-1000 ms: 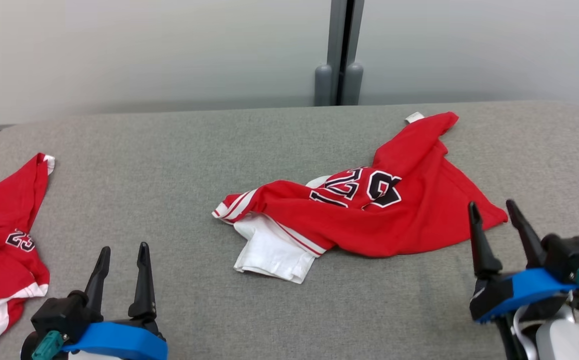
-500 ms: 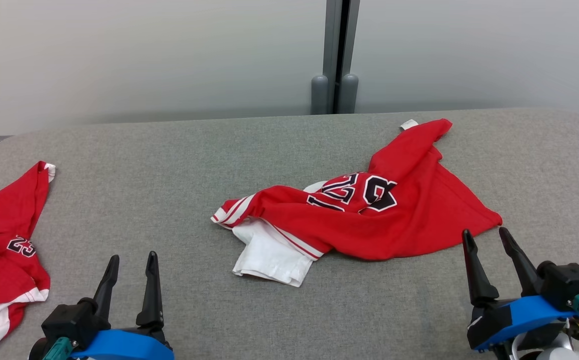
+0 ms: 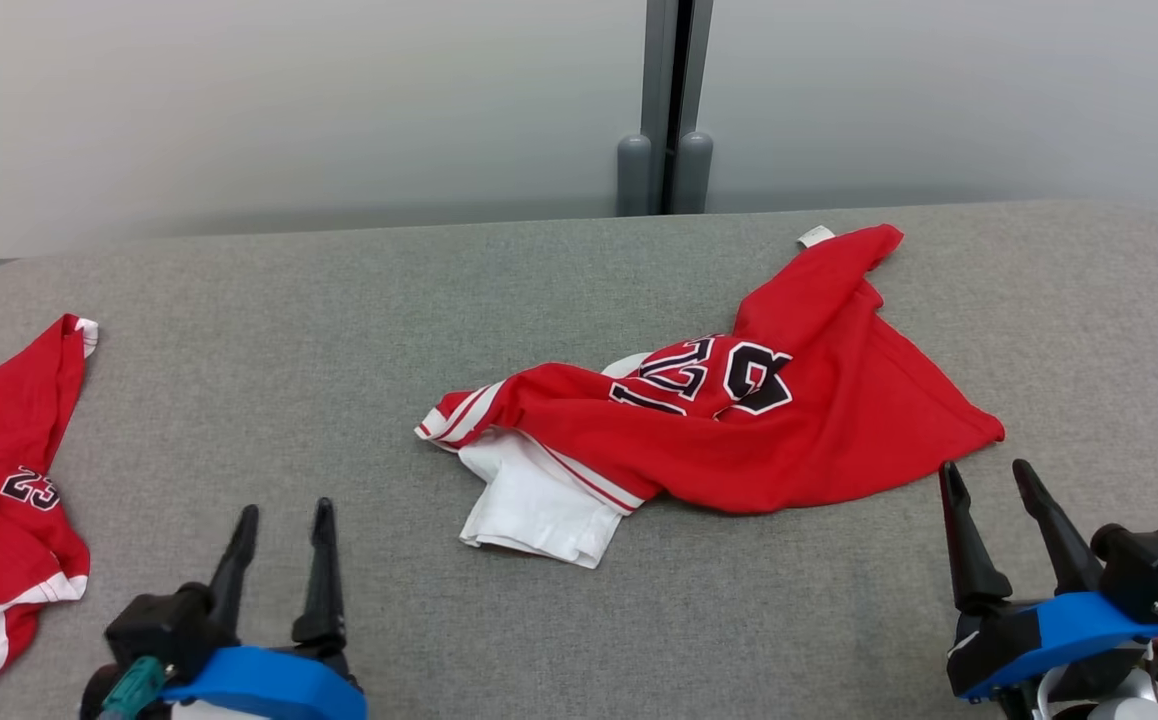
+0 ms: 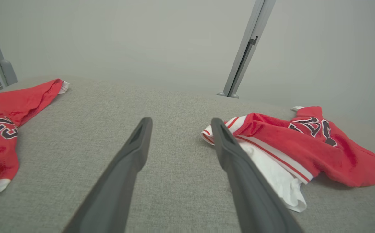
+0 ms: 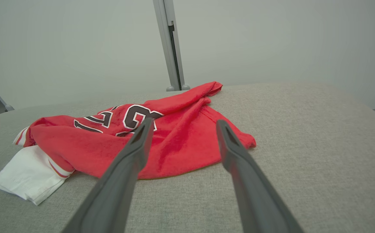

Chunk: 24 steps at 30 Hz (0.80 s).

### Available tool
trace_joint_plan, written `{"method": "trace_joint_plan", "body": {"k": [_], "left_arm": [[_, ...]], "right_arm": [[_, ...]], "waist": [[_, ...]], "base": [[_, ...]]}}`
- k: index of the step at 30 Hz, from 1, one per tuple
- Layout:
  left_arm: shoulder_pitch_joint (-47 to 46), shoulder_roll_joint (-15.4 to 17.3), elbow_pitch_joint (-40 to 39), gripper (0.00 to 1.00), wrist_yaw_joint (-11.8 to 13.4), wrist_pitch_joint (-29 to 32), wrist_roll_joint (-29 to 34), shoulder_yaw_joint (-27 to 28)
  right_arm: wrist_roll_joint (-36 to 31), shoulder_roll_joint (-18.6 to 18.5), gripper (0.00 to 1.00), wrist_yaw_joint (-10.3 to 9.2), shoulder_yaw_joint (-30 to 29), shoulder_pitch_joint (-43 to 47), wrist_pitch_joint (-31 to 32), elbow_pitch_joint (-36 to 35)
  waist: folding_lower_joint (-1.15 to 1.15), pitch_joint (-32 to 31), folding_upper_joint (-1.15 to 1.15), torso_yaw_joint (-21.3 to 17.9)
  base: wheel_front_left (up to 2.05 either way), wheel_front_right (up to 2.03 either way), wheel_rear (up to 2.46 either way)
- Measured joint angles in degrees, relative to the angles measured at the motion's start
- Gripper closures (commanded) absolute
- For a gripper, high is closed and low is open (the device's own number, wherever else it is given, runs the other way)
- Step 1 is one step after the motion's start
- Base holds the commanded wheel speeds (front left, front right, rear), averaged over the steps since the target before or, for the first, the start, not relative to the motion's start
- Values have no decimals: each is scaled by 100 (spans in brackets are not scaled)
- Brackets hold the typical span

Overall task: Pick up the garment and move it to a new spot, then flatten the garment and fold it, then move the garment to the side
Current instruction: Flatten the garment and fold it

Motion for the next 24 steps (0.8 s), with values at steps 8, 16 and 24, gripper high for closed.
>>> {"method": "trace_joint_plan", "body": {"k": [8,16,24], "left_arm": [[-508,-208,367,0,-393,582,33,-620],[-989,-662,1479,0,-452,943,-2,-905],[-1378,-879,2353,0,-369,1007,-38,-910]], "right_arm": [[0,2,0,0,-29,-90,47,-13],[109,4,0,0,162,-203,-10,67],[153,4,0,0,240,-293,-79,182]], "waist": [[0,147,0,5],[1,301,0,-211],[1,480,0,-380]], "base": [[0,0,0],[0,0,0],[0,0,0]]}}
